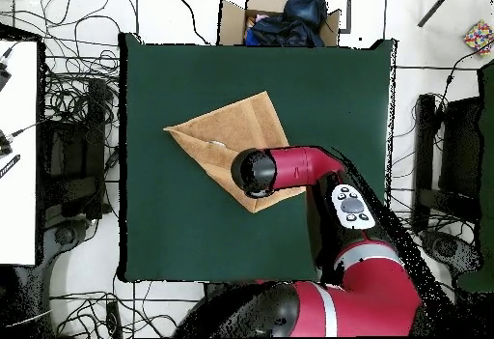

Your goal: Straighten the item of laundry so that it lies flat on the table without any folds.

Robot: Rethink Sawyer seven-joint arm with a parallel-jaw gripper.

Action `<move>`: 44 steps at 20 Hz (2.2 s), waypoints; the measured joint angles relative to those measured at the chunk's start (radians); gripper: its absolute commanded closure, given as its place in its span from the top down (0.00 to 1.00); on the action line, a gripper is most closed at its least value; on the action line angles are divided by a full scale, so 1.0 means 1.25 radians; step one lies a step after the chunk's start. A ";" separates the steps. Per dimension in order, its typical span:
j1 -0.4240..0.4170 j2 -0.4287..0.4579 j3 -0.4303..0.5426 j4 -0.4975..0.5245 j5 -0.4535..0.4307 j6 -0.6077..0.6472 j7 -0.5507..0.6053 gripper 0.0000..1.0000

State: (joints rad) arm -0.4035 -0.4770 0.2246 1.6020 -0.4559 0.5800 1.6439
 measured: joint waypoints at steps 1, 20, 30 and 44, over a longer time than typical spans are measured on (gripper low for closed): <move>0.000 0.003 0.000 -0.002 0.000 0.000 0.000 1.00; 0.000 0.052 0.000 -0.024 0.000 0.000 0.000 1.00; 0.000 0.052 0.006 -0.024 0.000 0.000 0.000 0.00; 0.000 0.052 0.009 -0.024 0.000 0.002 0.000 0.00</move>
State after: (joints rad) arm -0.4039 -0.4117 0.2355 1.5725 -0.4561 0.5823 1.6439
